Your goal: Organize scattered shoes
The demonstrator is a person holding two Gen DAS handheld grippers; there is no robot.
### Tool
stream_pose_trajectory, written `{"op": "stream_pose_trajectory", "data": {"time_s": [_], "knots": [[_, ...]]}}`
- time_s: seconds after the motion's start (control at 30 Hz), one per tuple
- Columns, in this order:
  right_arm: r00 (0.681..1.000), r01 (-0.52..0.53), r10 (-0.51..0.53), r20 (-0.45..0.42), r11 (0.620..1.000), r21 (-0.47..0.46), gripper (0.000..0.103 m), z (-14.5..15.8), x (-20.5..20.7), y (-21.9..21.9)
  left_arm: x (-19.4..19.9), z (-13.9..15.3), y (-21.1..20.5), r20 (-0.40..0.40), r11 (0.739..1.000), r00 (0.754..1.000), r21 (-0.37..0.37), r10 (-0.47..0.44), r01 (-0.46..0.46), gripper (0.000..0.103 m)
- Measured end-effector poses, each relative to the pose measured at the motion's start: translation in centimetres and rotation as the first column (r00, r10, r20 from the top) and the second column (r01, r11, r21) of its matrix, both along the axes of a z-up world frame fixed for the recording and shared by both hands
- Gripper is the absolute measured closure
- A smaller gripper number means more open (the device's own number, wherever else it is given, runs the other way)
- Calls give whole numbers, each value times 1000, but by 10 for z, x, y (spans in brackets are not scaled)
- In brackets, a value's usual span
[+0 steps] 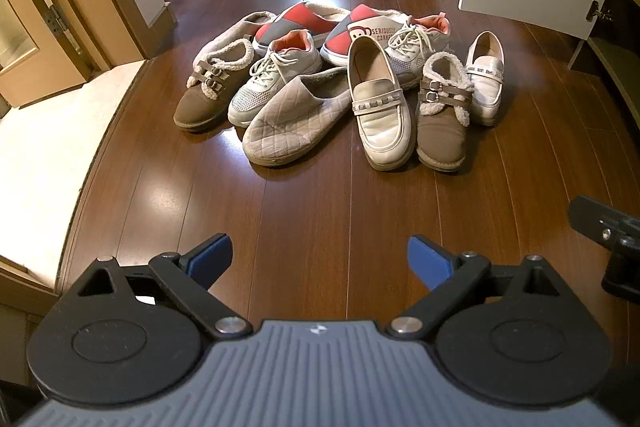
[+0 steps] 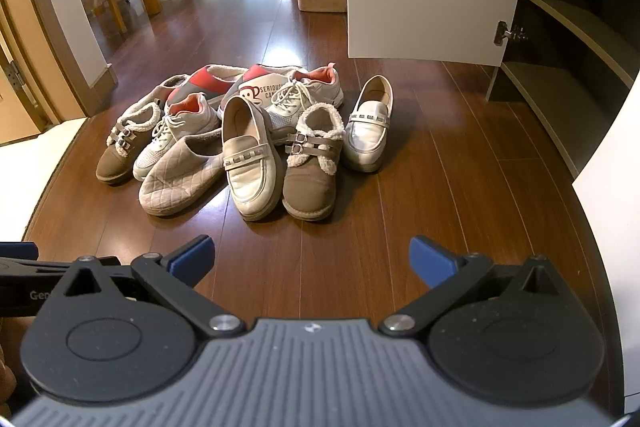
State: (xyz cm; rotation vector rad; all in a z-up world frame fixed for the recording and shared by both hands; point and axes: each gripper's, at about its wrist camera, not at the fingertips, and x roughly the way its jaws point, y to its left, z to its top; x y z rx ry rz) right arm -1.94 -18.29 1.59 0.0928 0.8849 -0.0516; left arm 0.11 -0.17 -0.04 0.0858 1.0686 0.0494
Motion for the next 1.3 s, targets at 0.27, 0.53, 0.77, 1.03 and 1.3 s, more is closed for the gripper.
{"op": "stream_pose_trajectory", "data": {"time_s": [0.27, 0.53, 0.77, 1.03, 1.3], "knots": [[1000, 0, 0, 4, 1000, -15, 0, -1, 0, 3, 1, -1, 0, 3, 1000, 1000, -3, 3, -3, 6], [1000, 1, -1, -4, 1000, -15, 0, -1, -1, -1, -3, 1, 1, 10, 1000, 1000, 0, -3, 3, 6], [1000, 5, -6, -4, 1000, -20, 0, 0, 0, -1, -6, 4, 0, 20, 1000, 1000, 5, -10, 9, 6], [1000, 6, -6, 3, 1000, -24, 0, 0, -2, -1, -8, 7, 1, 28, 1000, 1000, 7, -10, 10, 6], [1000, 5, -5, 8, 999, -36, 0, 4, -2, 4, -13, 12, 2, 44, 1000, 999, 3, -11, 11, 6]]}}
